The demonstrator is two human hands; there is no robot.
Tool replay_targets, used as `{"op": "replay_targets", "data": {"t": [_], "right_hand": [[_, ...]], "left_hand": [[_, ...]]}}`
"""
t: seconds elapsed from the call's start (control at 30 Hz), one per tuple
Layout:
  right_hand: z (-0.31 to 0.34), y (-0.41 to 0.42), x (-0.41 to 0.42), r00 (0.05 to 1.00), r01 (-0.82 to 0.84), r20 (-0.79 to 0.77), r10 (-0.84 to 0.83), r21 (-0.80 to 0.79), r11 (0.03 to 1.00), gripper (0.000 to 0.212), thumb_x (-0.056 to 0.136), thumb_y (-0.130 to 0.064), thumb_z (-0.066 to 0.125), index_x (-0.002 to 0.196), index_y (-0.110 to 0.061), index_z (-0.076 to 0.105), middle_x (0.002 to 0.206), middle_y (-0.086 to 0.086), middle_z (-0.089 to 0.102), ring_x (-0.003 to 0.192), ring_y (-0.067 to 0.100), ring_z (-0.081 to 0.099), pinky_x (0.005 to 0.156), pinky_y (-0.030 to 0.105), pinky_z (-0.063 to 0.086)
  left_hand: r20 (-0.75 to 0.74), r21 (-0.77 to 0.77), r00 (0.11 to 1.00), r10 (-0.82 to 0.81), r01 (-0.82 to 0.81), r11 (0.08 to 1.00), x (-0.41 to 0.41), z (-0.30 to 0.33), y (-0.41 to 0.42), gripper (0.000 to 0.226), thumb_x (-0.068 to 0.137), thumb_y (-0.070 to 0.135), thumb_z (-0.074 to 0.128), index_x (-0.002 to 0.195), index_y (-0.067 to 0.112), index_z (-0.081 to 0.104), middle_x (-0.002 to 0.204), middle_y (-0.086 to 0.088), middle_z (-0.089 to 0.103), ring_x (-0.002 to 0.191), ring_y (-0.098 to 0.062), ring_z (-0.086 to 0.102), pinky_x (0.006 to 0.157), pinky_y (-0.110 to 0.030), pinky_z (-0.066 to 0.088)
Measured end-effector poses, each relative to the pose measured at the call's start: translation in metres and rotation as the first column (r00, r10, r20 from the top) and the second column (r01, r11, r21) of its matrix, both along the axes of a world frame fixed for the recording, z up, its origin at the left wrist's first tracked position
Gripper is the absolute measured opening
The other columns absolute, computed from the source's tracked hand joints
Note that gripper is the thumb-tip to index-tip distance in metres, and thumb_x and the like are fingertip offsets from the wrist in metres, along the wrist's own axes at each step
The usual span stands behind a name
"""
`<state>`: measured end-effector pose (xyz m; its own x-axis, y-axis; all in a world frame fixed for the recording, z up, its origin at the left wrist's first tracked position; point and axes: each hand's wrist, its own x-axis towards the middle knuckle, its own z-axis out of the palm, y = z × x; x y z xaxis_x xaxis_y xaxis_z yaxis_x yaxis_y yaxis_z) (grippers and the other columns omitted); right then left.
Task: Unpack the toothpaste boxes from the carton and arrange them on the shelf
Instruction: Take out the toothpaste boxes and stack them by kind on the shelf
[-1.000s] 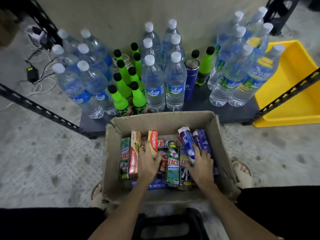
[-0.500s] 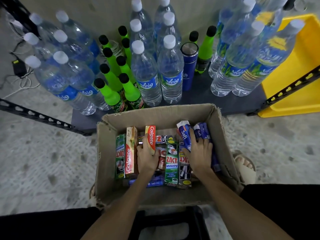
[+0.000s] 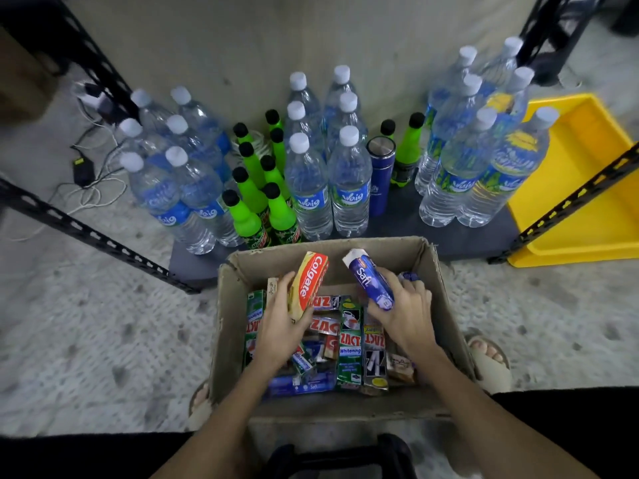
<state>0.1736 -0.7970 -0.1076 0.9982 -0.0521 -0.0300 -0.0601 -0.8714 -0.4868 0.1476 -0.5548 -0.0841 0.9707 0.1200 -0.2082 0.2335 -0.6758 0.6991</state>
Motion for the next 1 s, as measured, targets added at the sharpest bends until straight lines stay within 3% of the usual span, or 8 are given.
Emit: {"op": "replay_targets", "data": {"t": [0.1,0.2,0.33,0.5,0.57,0.73,0.9,1.0], "right_hand": [[0.040,-0.008,0.006,0.995,-0.084,0.068,0.079,0.072,0.994,0.063,0.071,-0.051,0.067,0.132,-0.038,0.056,0.099,-0.003,0.071,0.092,0.028,0.055,0.076,0.037,0.039],[0.083,-0.018,0.013,0.975,-0.161,0.176,0.133,0.159,0.974,0.063,0.068,-0.043,0.074,0.130,-0.038,0.060,0.101,-0.005,0.073,0.094,0.026,0.059,0.085,0.038,0.044],[0.145,-0.025,0.020,0.948,-0.249,0.253,0.194,0.211,0.945,0.069,0.067,-0.038,0.078,0.133,-0.044,0.057,0.096,-0.013,0.072,0.088,0.016,0.059,0.090,0.038,0.046],[0.234,-0.033,0.018,0.895,-0.360,0.365,0.255,0.256,0.897,0.065,0.072,-0.029,0.084,0.130,-0.047,0.060,0.094,-0.019,0.071,0.088,0.008,0.059,0.082,0.020,0.044],[0.274,-0.038,0.015,0.882,-0.401,0.363,0.299,0.246,0.883,0.064,0.073,-0.027,0.085,0.127,-0.050,0.060,0.094,-0.020,0.069,0.092,0.006,0.059,0.079,0.012,0.042],[0.374,-0.054,0.009,0.846,-0.484,0.360,0.393,0.212,0.849,0.059,0.077,-0.023,0.083,0.120,-0.057,0.061,0.093,-0.020,0.070,0.085,0.010,0.064,0.078,0.025,0.051],[0.454,-0.072,0.017,0.791,-0.550,0.417,0.448,0.163,0.819,0.058,0.080,-0.024,0.083,0.126,-0.053,0.060,0.102,-0.014,0.074,0.097,0.013,0.069,0.084,0.036,0.056],[0.495,-0.083,0.033,0.772,-0.587,0.415,0.482,0.172,0.791,0.056,0.082,-0.023,0.082,0.126,-0.051,0.062,0.104,-0.012,0.075,0.098,0.012,0.070,0.086,0.032,0.055]], "left_hand": [[0.037,-0.042,0.999,0.019,-0.017,0.999,0.003,0.040,0.013,0.079,0.086,0.036,0.077,0.146,0.047,0.027,0.125,0.008,0.066,0.103,-0.005,0.067,0.089,-0.034,0.056],[0.122,0.013,0.992,-0.020,0.018,1.000,0.004,0.082,0.023,0.080,0.085,0.039,0.078,0.146,0.047,0.027,0.122,0.013,0.066,0.098,-0.001,0.067,0.082,-0.030,0.056],[0.234,0.053,0.971,-0.046,0.034,0.998,0.002,0.136,0.034,0.079,0.082,0.047,0.077,0.144,0.048,0.029,0.129,0.014,0.066,0.107,-0.008,0.067,0.088,-0.045,0.058],[0.368,0.073,0.927,-0.076,0.053,0.996,-0.010,0.204,0.034,0.070,0.084,0.050,0.075,0.143,0.044,0.037,0.128,0.025,0.058,0.110,0.005,0.054,0.089,-0.031,0.052],[0.422,0.081,0.902,-0.088,0.059,0.995,-0.013,0.233,0.037,0.067,0.082,0.053,0.075,0.140,0.042,0.043,0.127,0.025,0.062,0.109,0.004,0.057,0.093,-0.034,0.054],[0.509,0.163,0.844,-0.171,0.101,0.981,-0.011,0.313,0.049,0.068,0.071,0.069,0.067,0.133,0.048,0.048,0.118,0.025,0.067,0.103,-0.003,0.066,0.084,-0.041,0.058],[0.574,0.262,0.762,-0.299,0.175,0.949,0.001,0.397,0.054,0.068,0.073,0.070,0.067,0.135,0.046,0.052,0.120,0.028,0.065,0.107,0.001,0.063,0.087,-0.041,0.056],[0.562,0.350,0.741,-0.367,0.189,0.917,0.021,0.442,0.053,0.066,0.075,0.073,0.064,0.136,0.053,0.047,0.116,0.024,0.063,0.106,0.000,0.059,0.088,-0.040,0.054]]}}
